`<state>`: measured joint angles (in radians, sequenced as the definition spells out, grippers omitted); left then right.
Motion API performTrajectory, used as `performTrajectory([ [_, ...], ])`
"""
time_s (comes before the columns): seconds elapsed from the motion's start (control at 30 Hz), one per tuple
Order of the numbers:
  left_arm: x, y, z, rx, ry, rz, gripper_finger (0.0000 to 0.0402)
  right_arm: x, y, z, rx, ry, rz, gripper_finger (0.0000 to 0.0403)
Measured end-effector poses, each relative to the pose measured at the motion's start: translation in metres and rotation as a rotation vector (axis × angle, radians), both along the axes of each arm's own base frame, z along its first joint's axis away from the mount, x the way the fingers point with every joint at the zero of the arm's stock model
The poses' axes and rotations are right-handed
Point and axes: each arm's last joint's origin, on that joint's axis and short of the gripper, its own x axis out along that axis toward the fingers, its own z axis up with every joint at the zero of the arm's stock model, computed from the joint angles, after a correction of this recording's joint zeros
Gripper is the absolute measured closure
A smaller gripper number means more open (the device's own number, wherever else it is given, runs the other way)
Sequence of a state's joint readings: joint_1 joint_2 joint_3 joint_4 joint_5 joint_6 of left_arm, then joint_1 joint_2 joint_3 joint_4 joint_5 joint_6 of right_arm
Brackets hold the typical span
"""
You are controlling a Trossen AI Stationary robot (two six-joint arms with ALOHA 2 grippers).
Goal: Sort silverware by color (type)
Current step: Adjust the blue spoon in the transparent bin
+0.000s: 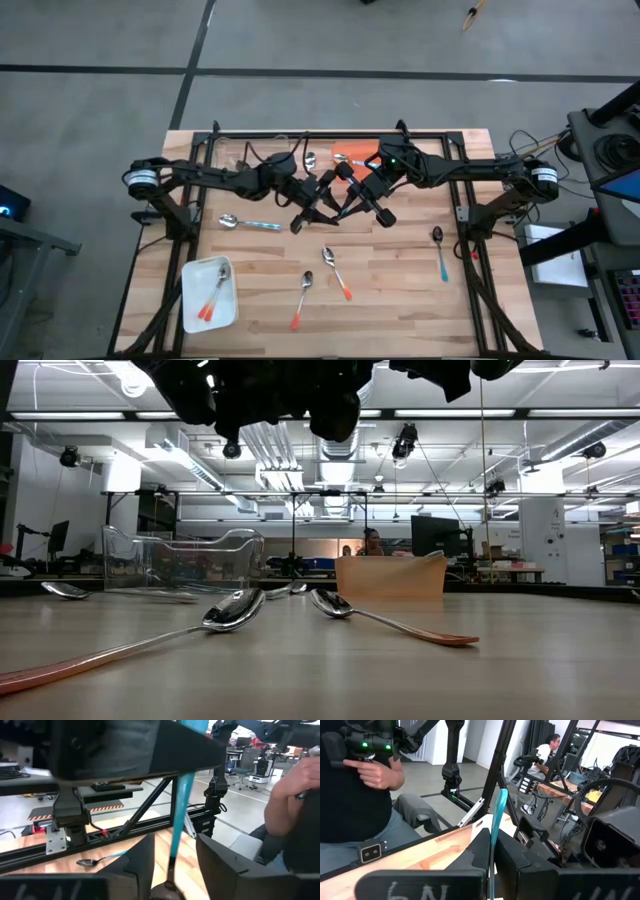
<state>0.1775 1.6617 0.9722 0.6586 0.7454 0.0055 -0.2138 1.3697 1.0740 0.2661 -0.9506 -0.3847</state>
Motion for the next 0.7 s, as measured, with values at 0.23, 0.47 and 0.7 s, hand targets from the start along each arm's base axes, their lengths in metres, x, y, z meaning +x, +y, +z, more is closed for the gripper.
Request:
performTrajectory([
  [0.23,-0.0001,-0.0011,0.0005,-0.012,0.007,-0.002,0.0346,0.0010,-0.0002,-0.0016,-0.013,-0.006,0.002,0.0394],
  [0.47,0.0000,-0.0026,0.0006,-0.018,0.010,-0.009,0.0392,0.0010,-0.0001,-0.0025,-0.009,0.001,0.008,0.0394],
  [0.7,0.0000,-0.0025,0.0004,-0.026,0.018,-0.007,0.0398,0.0008,-0.0001,-0.0039,-0.005,0.019,0.007,0.0394],
])
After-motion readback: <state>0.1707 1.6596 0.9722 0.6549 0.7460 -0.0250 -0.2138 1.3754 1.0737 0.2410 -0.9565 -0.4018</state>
